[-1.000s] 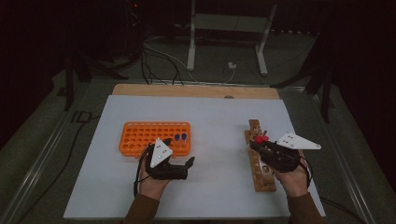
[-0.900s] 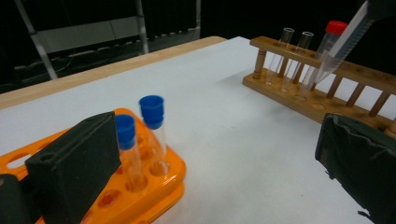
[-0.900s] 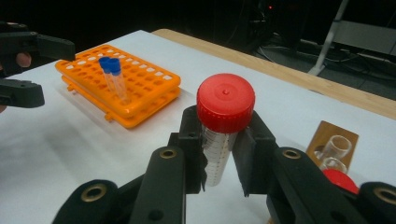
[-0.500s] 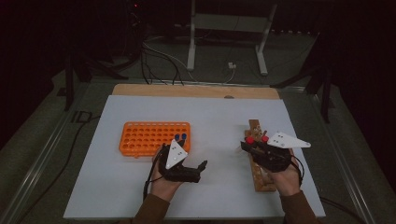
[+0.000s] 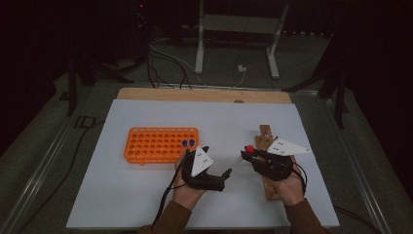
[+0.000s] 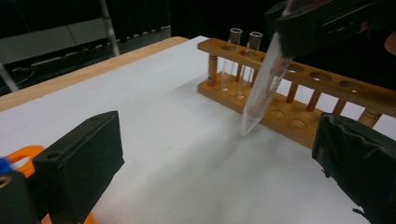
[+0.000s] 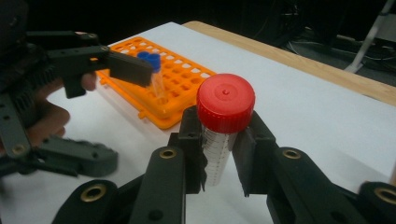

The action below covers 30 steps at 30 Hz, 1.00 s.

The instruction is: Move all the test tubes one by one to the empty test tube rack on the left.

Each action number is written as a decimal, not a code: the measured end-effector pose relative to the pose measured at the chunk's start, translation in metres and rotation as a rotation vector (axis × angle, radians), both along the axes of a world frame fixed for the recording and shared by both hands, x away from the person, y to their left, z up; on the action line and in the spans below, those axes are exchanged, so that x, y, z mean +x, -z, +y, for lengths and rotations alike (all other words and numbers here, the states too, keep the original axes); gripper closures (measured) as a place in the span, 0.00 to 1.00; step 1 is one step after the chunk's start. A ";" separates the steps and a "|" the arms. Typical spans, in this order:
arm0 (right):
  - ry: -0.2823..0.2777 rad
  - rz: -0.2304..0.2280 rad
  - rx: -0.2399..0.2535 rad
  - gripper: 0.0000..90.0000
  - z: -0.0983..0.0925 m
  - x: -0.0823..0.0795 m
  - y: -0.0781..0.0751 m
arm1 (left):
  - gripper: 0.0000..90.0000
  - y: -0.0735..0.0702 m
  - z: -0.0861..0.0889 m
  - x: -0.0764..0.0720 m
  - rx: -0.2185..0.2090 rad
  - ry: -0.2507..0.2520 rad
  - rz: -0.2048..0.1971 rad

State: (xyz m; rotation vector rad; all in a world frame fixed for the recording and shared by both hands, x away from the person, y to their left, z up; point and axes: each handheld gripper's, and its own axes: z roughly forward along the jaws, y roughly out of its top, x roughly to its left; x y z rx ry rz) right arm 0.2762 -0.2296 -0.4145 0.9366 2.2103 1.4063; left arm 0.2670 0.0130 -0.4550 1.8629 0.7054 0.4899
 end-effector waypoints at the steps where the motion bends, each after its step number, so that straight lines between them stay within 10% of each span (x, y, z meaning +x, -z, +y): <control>1: -0.004 0.001 -0.001 0.83 0.001 0.000 0.000 | 0.03 0.000 -0.003 0.000 -0.002 0.003 -0.001; 11: -0.033 0.022 0.012 0.83 0.010 -0.003 0.004 | 0.11 0.003 -0.029 0.002 0.014 0.049 0.020; 20: -0.047 0.026 0.015 0.83 0.013 -0.004 0.005 | 0.61 0.003 -0.036 0.001 0.019 0.082 0.014; 30: -0.056 0.030 0.016 0.83 0.015 -0.004 0.006 | 0.82 0.003 -0.034 0.001 0.025 0.096 0.013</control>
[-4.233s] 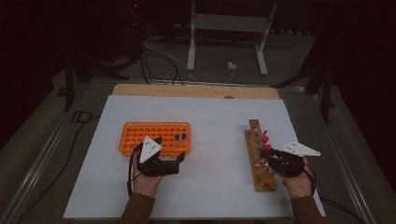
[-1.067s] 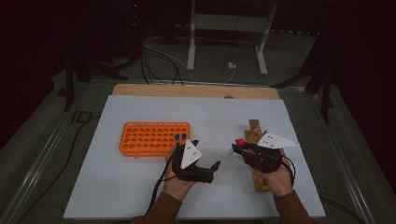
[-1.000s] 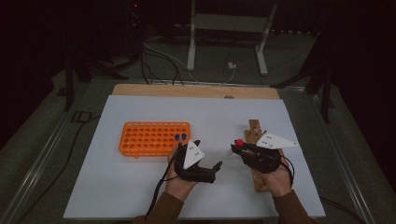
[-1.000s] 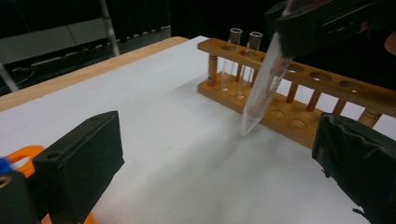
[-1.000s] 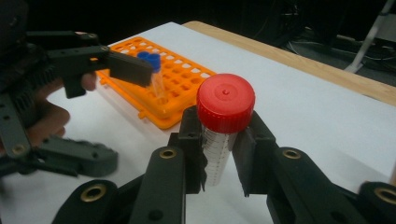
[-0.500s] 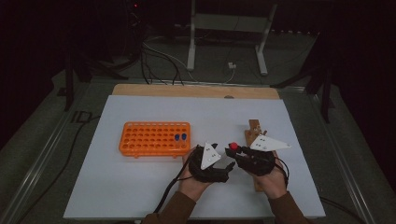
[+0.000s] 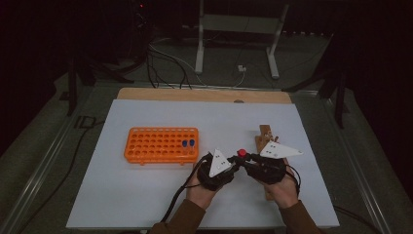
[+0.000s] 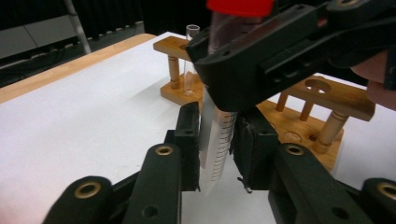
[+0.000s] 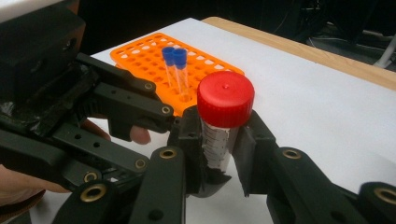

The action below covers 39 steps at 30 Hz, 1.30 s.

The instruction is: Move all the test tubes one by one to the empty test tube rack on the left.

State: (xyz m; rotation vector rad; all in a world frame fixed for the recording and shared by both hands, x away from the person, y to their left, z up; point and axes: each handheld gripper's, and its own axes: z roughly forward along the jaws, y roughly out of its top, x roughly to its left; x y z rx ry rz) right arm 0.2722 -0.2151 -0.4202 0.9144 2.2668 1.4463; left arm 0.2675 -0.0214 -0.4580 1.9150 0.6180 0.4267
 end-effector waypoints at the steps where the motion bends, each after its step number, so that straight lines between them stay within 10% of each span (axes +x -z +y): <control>1: -0.001 0.001 -0.001 0.83 0.000 0.000 0.000 | 0.82 0.000 0.000 0.000 0.000 0.003 0.000; 19: 0.053 -0.034 0.075 0.11 -0.023 -0.002 -0.008 | 0.83 -0.002 0.034 0.006 -0.038 -0.075 0.009; 39: 0.156 -0.042 0.076 0.00 -0.057 -0.006 -0.002 | 0.82 -0.007 0.092 0.007 -0.069 -0.128 -0.013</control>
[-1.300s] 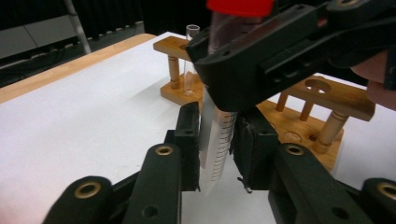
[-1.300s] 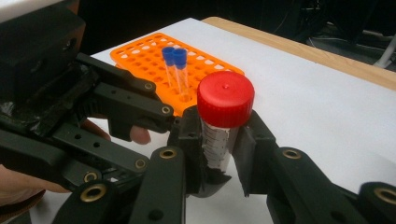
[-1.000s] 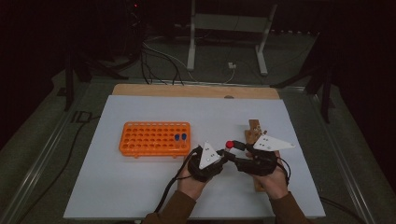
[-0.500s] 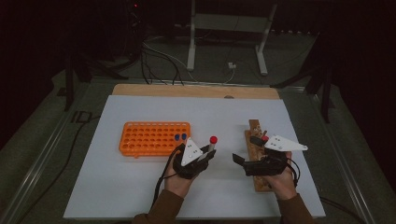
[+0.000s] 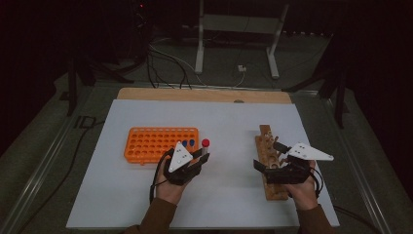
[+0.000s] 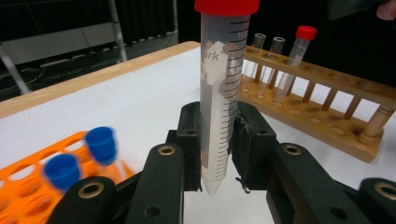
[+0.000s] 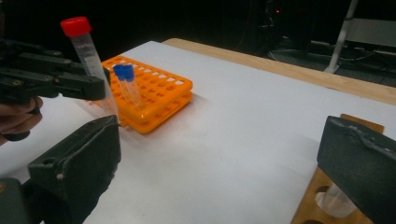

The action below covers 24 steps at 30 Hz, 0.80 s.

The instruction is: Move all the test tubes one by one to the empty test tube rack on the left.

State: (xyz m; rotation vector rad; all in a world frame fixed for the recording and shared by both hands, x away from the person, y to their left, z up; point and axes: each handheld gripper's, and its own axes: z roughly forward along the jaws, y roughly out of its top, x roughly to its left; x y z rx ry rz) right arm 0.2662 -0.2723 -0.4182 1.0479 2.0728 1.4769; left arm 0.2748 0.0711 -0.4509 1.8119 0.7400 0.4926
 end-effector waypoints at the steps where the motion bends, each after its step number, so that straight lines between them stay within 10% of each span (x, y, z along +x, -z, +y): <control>1: 0.002 -0.003 0.003 0.00 -0.001 0.000 0.000 | 0.82 0.000 0.004 0.000 -0.003 -0.001 0.002; 24: 0.017 -0.015 0.018 0.00 -0.008 -0.001 -0.003 | 0.82 0.011 0.054 0.022 0.031 -0.197 -0.014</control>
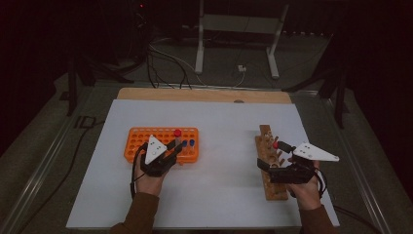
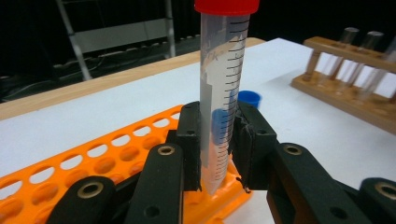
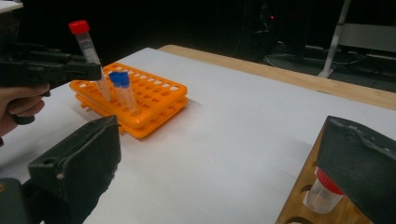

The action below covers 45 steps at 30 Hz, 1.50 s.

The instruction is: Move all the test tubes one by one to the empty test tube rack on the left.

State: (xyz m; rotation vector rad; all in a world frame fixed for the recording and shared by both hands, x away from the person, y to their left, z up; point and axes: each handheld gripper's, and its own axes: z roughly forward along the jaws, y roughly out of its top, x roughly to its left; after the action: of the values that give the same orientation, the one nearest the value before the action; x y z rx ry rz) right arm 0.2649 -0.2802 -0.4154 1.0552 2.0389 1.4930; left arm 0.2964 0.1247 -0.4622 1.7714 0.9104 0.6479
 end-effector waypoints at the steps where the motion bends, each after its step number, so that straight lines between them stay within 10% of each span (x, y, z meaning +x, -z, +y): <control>1: 0.000 0.000 0.000 0.00 0.000 0.000 0.000 | 0.82 0.001 0.000 0.001 0.003 -0.006 0.001; 26: 0.002 -0.002 0.008 0.00 -0.003 0.000 0.000 | 0.79 0.035 0.002 0.015 0.039 -0.028 0.091; 45: 0.038 0.012 -0.024 0.00 -0.013 0.001 0.002 | 0.43 0.023 0.009 0.003 -0.044 -0.013 0.084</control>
State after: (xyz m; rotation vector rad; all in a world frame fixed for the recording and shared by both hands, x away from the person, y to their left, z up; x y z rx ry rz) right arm 0.2660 -0.2936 -0.4178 1.0899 2.0277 1.4435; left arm 0.2996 0.1339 -0.4852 1.7657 0.9869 0.5613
